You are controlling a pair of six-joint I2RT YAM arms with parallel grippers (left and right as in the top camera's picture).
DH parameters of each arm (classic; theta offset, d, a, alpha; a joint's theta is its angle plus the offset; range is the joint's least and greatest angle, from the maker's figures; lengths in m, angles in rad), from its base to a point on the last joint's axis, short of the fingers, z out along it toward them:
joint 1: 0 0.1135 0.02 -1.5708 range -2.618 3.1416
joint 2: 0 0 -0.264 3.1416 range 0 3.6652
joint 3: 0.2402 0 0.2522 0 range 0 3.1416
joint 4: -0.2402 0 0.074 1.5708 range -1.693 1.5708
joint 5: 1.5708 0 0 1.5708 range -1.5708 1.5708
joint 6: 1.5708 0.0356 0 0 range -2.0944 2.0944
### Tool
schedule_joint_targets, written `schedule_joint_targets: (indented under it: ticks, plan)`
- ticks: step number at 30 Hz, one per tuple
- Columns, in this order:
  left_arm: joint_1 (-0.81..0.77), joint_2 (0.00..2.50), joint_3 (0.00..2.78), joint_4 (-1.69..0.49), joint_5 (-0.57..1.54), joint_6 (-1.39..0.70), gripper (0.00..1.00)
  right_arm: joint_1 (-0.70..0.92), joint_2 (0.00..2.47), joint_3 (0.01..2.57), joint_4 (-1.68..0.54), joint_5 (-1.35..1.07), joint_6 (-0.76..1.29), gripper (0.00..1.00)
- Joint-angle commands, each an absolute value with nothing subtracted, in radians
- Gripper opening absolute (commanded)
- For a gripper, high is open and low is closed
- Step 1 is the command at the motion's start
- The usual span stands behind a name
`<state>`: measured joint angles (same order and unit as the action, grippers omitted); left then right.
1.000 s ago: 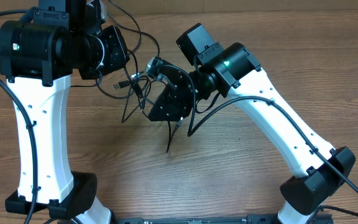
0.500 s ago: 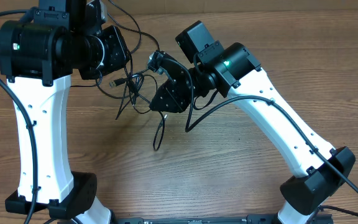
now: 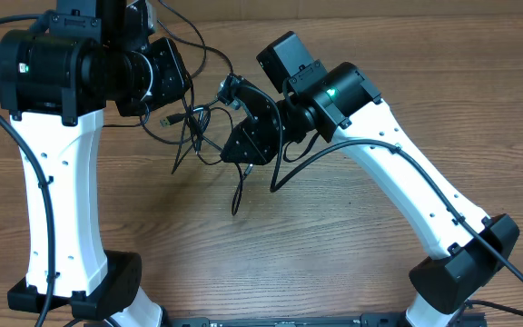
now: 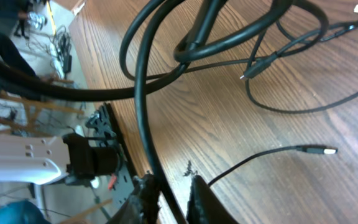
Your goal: Untangle cables
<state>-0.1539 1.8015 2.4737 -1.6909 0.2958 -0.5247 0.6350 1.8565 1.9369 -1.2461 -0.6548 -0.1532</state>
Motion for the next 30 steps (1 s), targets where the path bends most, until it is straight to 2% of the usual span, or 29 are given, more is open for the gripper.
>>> schedule_joint_targets:
  ticks: [1,2,10,24,30]
  plan:
    - [-0.158,1.810,2.469,-1.689,0.315,-0.524,0.07,0.634,1.854,1.937,-1.243,-0.663,-0.153,0.08]
    - [-0.158,1.810,2.469,-1.689,0.315,-0.524,0.07,0.634,1.854,1.937,-1.243,-0.663,-0.152,0.04]
    - [-0.158,1.811,2.469,-1.689,0.303,-0.523,0.07,0.634,1.854,1.937,-1.239,-0.643,-0.103,0.04]
    - [-0.156,1.811,2.351,-1.689,0.004,-0.530,0.08,0.586,1.854,1.937,-1.322,-0.175,0.378,0.04]
    - [-0.129,1.811,2.220,-1.689,-0.083,-0.551,0.08,0.492,1.854,1.937,-1.409,-0.109,0.481,0.04]
